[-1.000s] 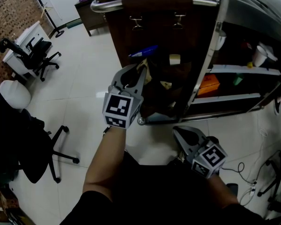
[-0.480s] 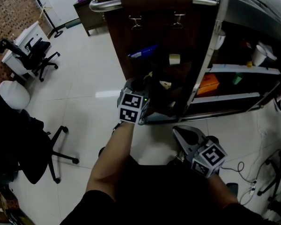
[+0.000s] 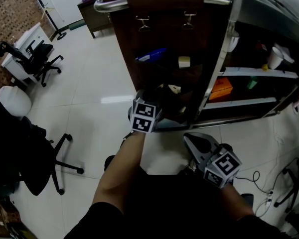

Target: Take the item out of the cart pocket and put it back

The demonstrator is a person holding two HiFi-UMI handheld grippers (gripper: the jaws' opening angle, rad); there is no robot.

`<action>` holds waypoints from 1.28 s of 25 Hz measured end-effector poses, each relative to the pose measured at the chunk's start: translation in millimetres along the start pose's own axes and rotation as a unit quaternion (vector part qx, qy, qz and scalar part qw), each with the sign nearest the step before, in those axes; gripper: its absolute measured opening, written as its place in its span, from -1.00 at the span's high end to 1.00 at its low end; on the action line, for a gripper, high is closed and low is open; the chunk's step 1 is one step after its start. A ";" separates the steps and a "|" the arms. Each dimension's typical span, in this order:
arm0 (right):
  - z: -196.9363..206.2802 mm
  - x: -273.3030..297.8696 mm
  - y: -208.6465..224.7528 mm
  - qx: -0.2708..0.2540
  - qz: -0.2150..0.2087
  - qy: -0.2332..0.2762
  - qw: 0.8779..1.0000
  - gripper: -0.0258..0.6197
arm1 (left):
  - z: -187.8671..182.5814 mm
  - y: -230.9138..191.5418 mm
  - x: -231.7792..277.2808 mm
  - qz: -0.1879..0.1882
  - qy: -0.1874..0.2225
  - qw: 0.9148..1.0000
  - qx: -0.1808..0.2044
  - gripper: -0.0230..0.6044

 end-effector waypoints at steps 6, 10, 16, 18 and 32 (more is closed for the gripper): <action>-1.1 -0.7 -1.1 0.001 -0.001 0.000 1.000 0.88 | -0.9 -1.0 -0.7 -0.001 0.000 1.000 -0.004 0.78; -2.3 -2.2 -1.4 0.000 0.000 0.003 1.000 0.88 | -4.1 0.0 -3.7 0.007 0.008 1.000 -0.011 0.71; -2.8 -2.4 -3.1 0.001 -0.002 0.006 1.000 0.88 | -34.6 -0.5 -28.6 0.011 0.055 0.998 -0.025 0.61; -3.3 -2.3 -4.2 0.001 -0.003 0.008 1.000 0.88 | -54.2 0.2 -45.7 0.011 0.076 0.997 -0.032 0.61; -22.6 -9.6 -14.4 -0.004 -0.012 0.050 0.999 0.88 | -81.1 60.4 -194.8 0.026 0.156 0.985 -0.063 0.93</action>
Point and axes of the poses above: the fingertips, and each gripper's own axes: x forward along the fingers, y to its right, z out of its underside, the point moved 7 cm from there along -x, backward along the fingers, and after that the axes turned 1 degree about y, right-handed, at the moved point
